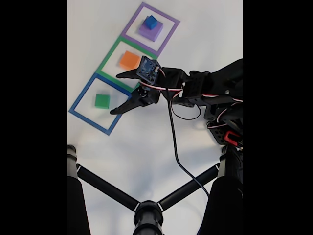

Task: Tower of hanoi

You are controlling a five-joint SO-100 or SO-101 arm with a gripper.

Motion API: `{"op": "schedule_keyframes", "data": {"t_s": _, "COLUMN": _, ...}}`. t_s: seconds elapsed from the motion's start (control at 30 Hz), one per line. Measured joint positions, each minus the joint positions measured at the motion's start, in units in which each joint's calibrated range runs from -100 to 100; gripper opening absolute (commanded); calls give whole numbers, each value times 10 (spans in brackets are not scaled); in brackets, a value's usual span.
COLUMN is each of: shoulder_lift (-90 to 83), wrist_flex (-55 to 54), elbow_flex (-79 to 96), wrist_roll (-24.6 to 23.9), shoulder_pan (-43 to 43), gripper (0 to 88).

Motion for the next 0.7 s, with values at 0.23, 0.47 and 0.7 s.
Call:
{"op": "schedule_keyframes", "data": {"t_s": 0.23, "shoulder_lift": 146, "wrist_flex": -91, "elbow_flex": -61, "wrist_roll": 6, "shoulder_pan": -14, "gripper": 410}}
{"op": "schedule_keyframes", "data": {"t_s": 0.47, "shoulder_lift": 233, "wrist_flex": -149, "elbow_flex": -104, "wrist_roll": 0, "shoulder_pan": -33, "gripper": 406}}
{"op": "schedule_keyframes", "data": {"t_s": 0.7, "shoulder_lift": 300, "wrist_flex": -198, "elbow_flex": -126, "wrist_roll": 0, "shoulder_pan": -42, "gripper": 396}}
